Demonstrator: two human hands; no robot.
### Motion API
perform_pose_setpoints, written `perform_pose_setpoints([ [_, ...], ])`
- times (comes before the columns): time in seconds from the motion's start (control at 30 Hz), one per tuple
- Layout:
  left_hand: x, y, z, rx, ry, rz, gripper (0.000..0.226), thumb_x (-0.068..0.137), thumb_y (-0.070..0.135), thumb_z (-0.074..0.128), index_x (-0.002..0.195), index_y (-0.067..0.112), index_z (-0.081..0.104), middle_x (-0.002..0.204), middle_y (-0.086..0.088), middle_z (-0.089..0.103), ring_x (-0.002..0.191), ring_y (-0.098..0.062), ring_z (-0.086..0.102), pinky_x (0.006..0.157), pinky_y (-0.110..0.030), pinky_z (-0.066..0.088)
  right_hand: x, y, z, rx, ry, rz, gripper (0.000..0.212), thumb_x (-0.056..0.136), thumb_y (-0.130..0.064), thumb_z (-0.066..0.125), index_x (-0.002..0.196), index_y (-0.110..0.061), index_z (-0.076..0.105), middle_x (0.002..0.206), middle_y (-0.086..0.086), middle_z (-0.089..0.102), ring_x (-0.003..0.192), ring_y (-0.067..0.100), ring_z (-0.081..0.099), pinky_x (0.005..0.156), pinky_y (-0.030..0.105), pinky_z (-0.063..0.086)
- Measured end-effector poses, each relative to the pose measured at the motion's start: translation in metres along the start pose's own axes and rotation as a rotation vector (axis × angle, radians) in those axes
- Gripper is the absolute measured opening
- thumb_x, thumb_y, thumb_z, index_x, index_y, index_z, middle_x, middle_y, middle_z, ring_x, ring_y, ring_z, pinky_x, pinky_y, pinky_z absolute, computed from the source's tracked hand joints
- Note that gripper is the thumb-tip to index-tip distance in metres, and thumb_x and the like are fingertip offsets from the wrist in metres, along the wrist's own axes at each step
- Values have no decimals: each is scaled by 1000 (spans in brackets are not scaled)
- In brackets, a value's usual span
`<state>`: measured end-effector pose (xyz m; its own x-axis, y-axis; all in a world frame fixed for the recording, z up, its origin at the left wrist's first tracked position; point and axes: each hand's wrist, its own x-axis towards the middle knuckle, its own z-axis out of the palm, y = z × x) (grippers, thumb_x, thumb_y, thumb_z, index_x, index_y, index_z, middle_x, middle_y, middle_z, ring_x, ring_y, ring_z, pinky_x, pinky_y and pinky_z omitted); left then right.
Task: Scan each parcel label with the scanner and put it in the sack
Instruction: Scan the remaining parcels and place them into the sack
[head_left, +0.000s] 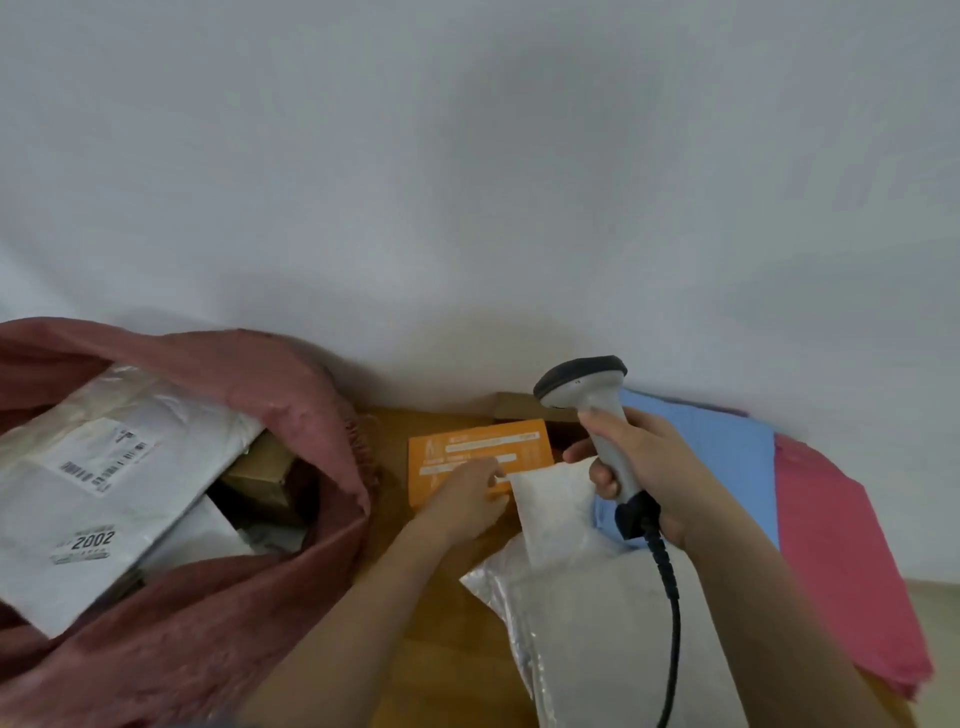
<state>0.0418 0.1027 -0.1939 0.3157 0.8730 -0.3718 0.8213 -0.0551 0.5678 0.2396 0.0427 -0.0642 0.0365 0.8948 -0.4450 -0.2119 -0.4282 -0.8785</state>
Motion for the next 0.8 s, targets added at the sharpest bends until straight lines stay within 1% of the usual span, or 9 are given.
perform_pose_setpoints([
  [0.07,6,5,26,-170,-69,-150,19,91,42,62,96,23,60,96,6,65,81,-8,60,64,-20,47,5,4,-10,5,32,22,27,93,-28,61,108,-7,60,79,13,71,46,11,49,42,21,42],
  [0.13,13,9,48,-252,-127,-272,26,86,46,66,92,21,62,89,3,65,79,-10,62,62,-20,46,8,6,-18,10,55,36,24,94,-29,61,106,-8,60,76,11,72,47,10,50,42,20,43],
  [0.2,19,11,61,-297,-125,-331,27,85,41,70,96,17,63,95,0,64,84,-12,61,65,-21,46,9,8,-25,13,74,48,23,94,-29,60,104,-8,61,75,9,72,47,10,50,42,19,43],
  [0.37,21,18,56,-510,-10,-451,5,94,19,61,96,15,64,100,-7,65,89,-20,62,82,-33,55,4,10,-33,28,115,64,22,94,-28,61,105,-9,60,79,11,72,46,9,50,40,19,43],
  [0.43,16,24,41,-639,55,-446,7,97,16,55,97,17,62,97,-7,65,82,-20,63,67,-27,58,2,10,-31,30,123,65,23,93,-28,61,106,-9,60,81,13,73,46,10,50,40,19,43],
  [0.5,11,27,24,-654,151,-433,9,100,17,48,104,15,56,98,-9,64,64,-16,61,43,-19,46,0,11,-28,30,123,66,24,93,-28,61,107,-8,60,82,13,74,46,10,50,40,19,42],
  [0.53,9,27,16,-653,192,-426,10,102,18,44,108,15,52,102,-11,64,55,-15,60,39,-19,42,-1,11,-25,30,116,64,25,93,-29,61,107,-7,61,81,12,74,46,10,50,40,19,43],
  [0.63,-2,27,-5,-738,297,-394,11,104,20,41,113,19,45,113,-10,60,49,-17,67,43,-21,49,-8,12,-16,33,87,44,30,92,-29,62,108,-4,61,80,12,74,46,10,49,40,20,43],
  [0.8,-30,29,-33,-962,427,-162,4,101,13,48,101,10,51,105,-16,65,74,-21,74,66,-26,60,-29,7,3,72,63,-35,26,93,-27,61,103,-4,59,79,12,73,44,10,48,41,20,43],
])
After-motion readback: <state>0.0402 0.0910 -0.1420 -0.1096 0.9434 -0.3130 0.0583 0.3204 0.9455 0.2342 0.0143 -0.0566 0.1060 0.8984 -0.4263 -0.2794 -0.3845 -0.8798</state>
